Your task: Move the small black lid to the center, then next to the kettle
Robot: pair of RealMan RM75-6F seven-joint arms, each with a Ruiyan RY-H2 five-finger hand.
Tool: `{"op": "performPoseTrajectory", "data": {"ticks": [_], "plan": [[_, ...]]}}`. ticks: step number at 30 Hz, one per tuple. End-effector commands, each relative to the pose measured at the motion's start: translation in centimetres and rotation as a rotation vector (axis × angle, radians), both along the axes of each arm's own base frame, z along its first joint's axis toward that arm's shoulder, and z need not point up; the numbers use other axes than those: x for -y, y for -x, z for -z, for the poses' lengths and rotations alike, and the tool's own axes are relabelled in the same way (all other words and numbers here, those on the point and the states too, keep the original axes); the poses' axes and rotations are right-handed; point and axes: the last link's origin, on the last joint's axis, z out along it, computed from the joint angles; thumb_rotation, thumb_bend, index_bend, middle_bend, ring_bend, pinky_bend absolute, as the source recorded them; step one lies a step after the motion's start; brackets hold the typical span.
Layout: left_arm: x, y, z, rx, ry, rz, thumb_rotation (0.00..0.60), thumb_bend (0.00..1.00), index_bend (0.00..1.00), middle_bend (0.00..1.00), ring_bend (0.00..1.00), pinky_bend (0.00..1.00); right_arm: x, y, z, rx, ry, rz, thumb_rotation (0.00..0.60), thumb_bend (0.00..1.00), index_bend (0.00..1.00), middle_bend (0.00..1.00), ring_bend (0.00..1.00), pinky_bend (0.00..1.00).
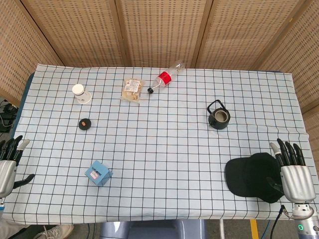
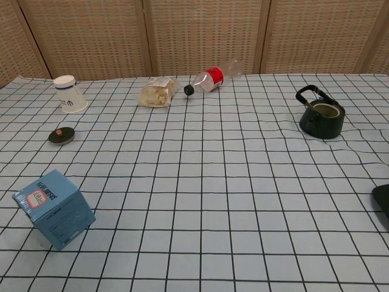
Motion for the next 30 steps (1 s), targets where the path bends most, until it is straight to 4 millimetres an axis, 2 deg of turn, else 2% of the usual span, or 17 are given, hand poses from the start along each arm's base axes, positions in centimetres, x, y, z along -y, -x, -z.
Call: {"op": "performPoseTrajectory", "data": {"ticks": [1,19,24,27,30], "plan": [[0.0,0.0,0.0,0.000,0.000,-0.003,0.600,0.00,0.00,0.00,0.00,0.00,0.0,0.1,-0.1,0.003,0.000,0.002,0.600,0.17,0.00,0.00,0.00,0.00],[-0.6,0.1,0.6,-0.005,0.013,-0.008,0.600,0.01,0.00,0.00,0.00,0.00,-0.1,-0.2,0.4,0.000,-0.022,0.000,0.600,0.17,0.00,0.00,0.00,0.00],[-1.3,-0.2,0.6,0.006,0.004,-0.002,0.600,0.05,0.00,0.00,0.00,0.00,-0.1,-0.2,0.3,0.001,-0.019,-0.004,0.600,0.17,0.00,0.00,0.00,0.00],[-2.1,-0.3,0.6,0.011,0.003,-0.005,0.600,0.11,0.06,0.00,0.00,0.00,-0.1,-0.1,0.1,0.002,-0.014,-0.004,0.600,0.17,0.00,0.00,0.00,0.00],[-3.6,-0.6,0.7,-0.001,0.012,-0.006,0.600,0.14,0.19,0.00,0.00,0.00,0.0,0.0,0.0,-0.010,-0.005,0.002,0.600,0.17,0.00,0.00,0.00,0.00]]}}
